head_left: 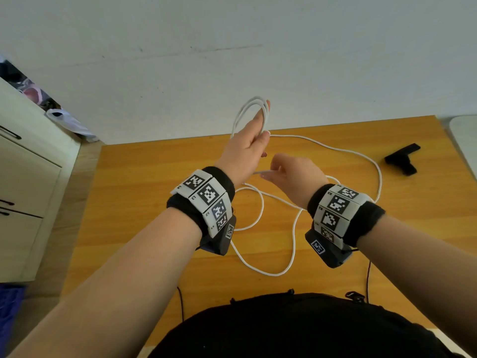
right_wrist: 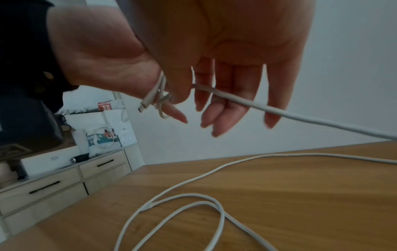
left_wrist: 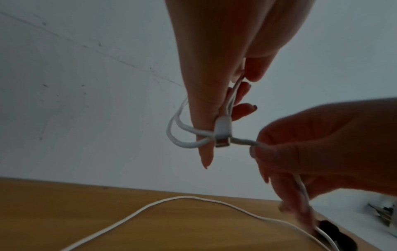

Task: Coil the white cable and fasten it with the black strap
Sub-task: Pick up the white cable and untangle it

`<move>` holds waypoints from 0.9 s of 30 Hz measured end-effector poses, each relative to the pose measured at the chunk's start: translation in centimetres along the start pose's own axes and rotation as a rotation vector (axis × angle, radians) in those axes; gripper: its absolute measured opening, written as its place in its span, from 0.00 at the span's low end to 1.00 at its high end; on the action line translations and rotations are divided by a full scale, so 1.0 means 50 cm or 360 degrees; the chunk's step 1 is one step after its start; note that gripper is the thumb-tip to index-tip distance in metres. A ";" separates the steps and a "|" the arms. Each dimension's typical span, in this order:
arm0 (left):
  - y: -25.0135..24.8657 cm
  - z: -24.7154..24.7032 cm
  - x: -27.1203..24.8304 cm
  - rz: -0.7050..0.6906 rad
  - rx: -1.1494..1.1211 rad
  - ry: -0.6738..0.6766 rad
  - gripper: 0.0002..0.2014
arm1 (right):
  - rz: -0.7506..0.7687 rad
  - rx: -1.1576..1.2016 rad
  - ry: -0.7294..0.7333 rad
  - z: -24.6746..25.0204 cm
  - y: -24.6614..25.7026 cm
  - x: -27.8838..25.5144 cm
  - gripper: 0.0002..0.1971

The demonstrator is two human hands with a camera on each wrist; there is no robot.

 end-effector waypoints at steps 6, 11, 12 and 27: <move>-0.004 0.001 -0.001 -0.0011 0.0004 -0.0003 0.26 | -0.0173 -0.0107 0.0062 0.008 -0.025 0.007 0.19; 0.013 0.006 0.003 0.0061 0.0005 -0.0023 0.26 | -0.0111 -0.0107 -0.0005 0.031 -0.036 0.024 0.10; 0.015 0.006 0.004 0.0065 0.0009 -0.0025 0.26 | -0.0087 -0.0117 -0.0036 0.034 -0.036 0.024 0.12; 0.047 -0.025 -0.013 0.0302 0.0099 0.0281 0.25 | 0.0109 0.0357 -0.0292 0.075 -0.015 0.022 0.05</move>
Point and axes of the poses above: each hand's wrist, its own x-axis towards the middle knuckle, its own z-axis out of the back of the hand, y = z × x, the point moved 3 cm from there along x, towards the middle knuckle, and after that the axes turned 7 degrees about x, right-handed, at the moved point
